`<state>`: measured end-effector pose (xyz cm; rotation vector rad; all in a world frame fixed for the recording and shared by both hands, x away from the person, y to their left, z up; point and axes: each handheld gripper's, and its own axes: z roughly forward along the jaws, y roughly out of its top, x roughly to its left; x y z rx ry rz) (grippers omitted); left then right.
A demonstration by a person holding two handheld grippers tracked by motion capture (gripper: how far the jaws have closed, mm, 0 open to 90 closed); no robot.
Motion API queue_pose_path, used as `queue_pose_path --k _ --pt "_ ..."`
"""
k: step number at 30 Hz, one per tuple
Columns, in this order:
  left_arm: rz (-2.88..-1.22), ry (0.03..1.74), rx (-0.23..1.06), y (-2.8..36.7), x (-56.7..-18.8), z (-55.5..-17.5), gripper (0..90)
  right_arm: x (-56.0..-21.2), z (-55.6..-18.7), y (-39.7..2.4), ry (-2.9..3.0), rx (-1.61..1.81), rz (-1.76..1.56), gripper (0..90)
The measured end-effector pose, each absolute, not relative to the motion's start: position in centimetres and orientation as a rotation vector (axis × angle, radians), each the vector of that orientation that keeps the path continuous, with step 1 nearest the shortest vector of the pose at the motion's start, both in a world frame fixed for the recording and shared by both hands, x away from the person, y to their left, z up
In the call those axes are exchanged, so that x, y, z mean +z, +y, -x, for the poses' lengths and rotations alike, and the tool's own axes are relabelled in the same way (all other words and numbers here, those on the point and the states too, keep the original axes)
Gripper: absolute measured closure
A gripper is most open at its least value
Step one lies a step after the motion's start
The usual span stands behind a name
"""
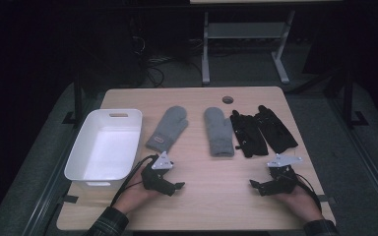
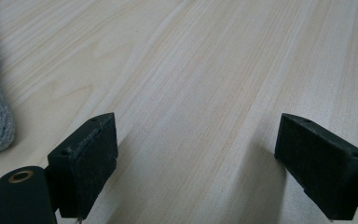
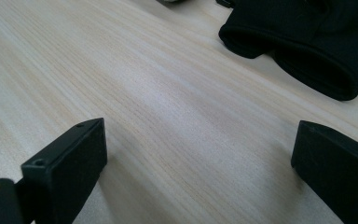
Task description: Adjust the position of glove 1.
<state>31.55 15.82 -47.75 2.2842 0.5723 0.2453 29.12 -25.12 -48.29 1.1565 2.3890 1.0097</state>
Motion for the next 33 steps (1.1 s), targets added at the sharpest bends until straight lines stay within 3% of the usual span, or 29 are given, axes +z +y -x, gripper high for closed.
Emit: queue_pose_path --k 5,7,10,19,23,33 --pt "-2.285 0.572 0.246 15.8 -47.7 -31.6 12.1 -48.1 -29.1 -25.0 2.417 0.99 -1.15 5.6" --pt "-2.286 0.57 0.244 15.8 -47.7 -31.6 12.1 -47.8 -29.0 -25.0 2.435 0.992 -1.122 17.3" --pt "-2.286 0.571 0.243 15.8 -47.7 -31.6 12.1 -47.3 -29.0 -24.9 2.448 0.98 -1.106 26.5" --pt "-2.278 0.57 0.244 15.8 -47.8 -31.6 12.1 -45.3 -30.3 -23.8 2.476 1.047 -1.114 72.8" --pt "-2.278 0.568 0.247 15.8 -47.8 -31.6 12.2 -44.8 -31.1 -23.0 2.503 1.078 -1.074 88.2" --pt "-2.279 0.57 0.244 15.8 -47.8 -31.5 12.2 -43.8 -33.5 -20.5 2.524 1.117 -0.978 90.0"
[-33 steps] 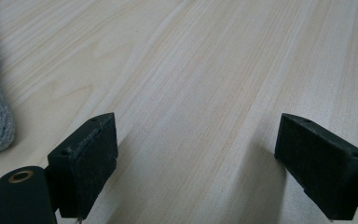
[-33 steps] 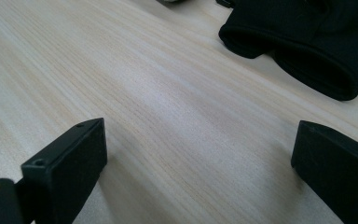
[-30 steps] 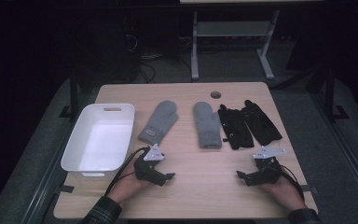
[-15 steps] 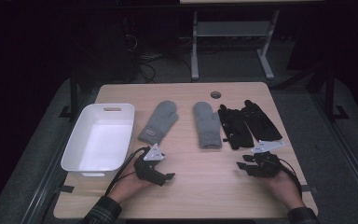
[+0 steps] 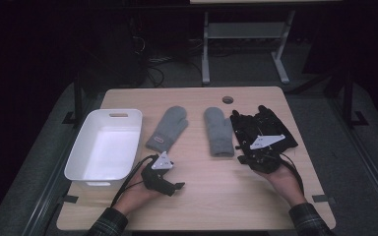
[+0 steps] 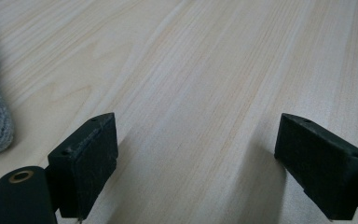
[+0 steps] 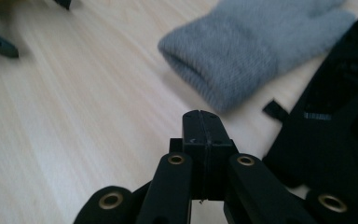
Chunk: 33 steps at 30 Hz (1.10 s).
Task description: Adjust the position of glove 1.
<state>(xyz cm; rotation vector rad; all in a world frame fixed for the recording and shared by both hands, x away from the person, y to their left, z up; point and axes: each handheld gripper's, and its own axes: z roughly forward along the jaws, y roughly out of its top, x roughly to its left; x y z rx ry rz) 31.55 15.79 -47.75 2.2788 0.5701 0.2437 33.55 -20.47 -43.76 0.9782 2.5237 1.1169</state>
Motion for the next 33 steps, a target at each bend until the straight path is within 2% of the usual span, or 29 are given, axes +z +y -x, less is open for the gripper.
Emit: queue_pose_path --k 13,21,33 --pt "-2.283 0.565 0.237 15.8 -47.7 -31.6 12.2 -42.6 -37.3 -18.9 2.509 1.188 -0.97 90.0" --pt "-2.28 0.568 0.237 15.8 -47.8 -31.6 12.3 -43.7 -40.0 -17.4 2.53 1.194 -1.006 90.0" --pt "-2.279 0.574 0.239 15.8 -47.8 -31.5 12.3 -45.3 -40.6 -16.2 2.581 1.131 -0.996 90.0"
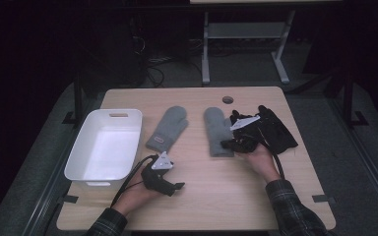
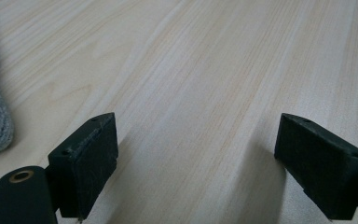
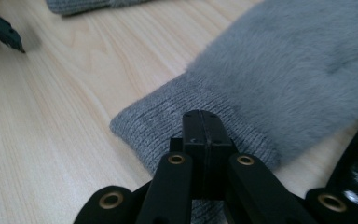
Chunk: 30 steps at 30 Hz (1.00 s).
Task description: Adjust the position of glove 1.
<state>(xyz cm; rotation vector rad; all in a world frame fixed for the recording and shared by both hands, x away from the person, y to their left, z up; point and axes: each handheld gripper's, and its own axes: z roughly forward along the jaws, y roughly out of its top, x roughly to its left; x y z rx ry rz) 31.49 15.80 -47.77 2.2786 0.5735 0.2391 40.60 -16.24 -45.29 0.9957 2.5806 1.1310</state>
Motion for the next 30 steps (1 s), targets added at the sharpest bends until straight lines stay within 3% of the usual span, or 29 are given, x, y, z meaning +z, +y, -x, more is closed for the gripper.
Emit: queue_pose_path --k 15,30 --pt "-2.278 0.574 0.241 15.8 -47.8 -31.5 12.3 -45.4 -39.4 -16.3 2.634 1.122 -0.95 90.0" --pt "-2.277 0.58 0.24 15.8 -47.8 -31.4 12.3 -45.4 -35.8 -16.2 2.68 1.136 -0.908 90.0"
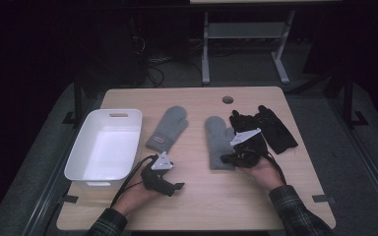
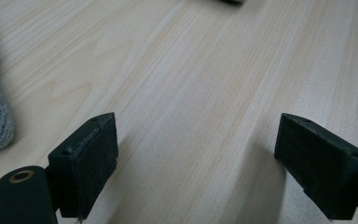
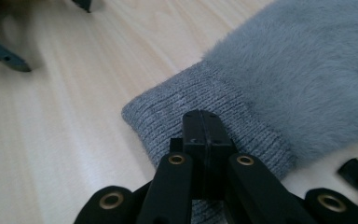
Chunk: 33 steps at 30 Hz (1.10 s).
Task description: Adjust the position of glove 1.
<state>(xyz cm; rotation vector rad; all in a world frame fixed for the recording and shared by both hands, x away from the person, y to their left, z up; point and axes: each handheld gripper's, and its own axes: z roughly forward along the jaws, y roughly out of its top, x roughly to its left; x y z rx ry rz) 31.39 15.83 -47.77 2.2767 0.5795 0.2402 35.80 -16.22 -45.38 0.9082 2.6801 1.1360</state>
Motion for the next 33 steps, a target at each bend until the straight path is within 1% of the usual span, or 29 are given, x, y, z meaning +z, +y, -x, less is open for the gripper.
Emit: queue_pose_path --k 13,33 --pt "-2.278 0.579 0.24 15.8 -47.8 -31.4 12.3 -45.3 -32.7 -16.3 2.72 1.137 -0.866 90.0" --pt "-2.273 0.575 0.245 15.8 -47.8 -31.4 12.3 -44.9 -26.6 -16.6 2.788 1.141 -0.798 90.0"
